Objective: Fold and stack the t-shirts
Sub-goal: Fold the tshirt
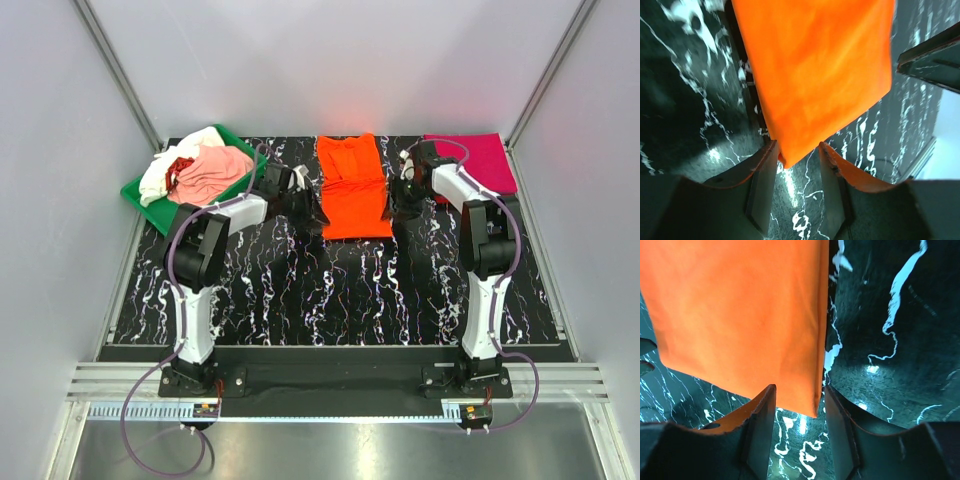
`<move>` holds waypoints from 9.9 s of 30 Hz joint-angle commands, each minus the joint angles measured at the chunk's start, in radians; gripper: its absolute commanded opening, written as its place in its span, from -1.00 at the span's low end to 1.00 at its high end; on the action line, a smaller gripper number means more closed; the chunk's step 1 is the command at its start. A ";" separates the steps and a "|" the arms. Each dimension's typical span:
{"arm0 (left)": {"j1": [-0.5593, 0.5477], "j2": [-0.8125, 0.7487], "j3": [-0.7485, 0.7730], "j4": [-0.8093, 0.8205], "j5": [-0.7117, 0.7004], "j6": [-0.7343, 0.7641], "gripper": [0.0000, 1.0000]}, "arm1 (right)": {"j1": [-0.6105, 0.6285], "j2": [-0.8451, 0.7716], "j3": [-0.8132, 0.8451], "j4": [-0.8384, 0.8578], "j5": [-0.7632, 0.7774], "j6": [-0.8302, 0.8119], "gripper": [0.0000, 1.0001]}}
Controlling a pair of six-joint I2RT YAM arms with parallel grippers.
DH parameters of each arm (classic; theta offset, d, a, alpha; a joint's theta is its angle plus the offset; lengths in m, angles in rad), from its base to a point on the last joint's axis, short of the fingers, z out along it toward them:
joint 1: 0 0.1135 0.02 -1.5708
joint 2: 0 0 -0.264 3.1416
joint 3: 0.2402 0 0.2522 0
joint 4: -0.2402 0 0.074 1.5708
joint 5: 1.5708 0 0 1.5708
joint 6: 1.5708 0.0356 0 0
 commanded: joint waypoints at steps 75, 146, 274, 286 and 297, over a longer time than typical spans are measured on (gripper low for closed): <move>-0.091 0.180 0.386 -0.272 -0.181 0.109 -0.43 | 0.010 -0.185 -0.372 0.356 0.115 0.295 -0.47; -0.389 -0.305 -0.428 -0.092 -0.387 0.042 -0.38 | 0.010 0.094 -0.234 0.537 -0.494 0.313 -1.00; -0.137 -0.491 -0.076 -0.198 -0.193 0.025 -1.00 | -0.013 -0.731 -0.478 0.233 -0.018 0.381 -1.00; 0.025 0.064 0.460 -0.175 -0.112 0.024 -1.00 | -0.065 -0.031 0.169 0.250 -0.242 0.355 -0.87; 0.117 0.259 0.587 -0.058 -0.071 -0.026 -1.00 | -0.099 0.367 0.667 0.236 -0.364 0.359 -0.40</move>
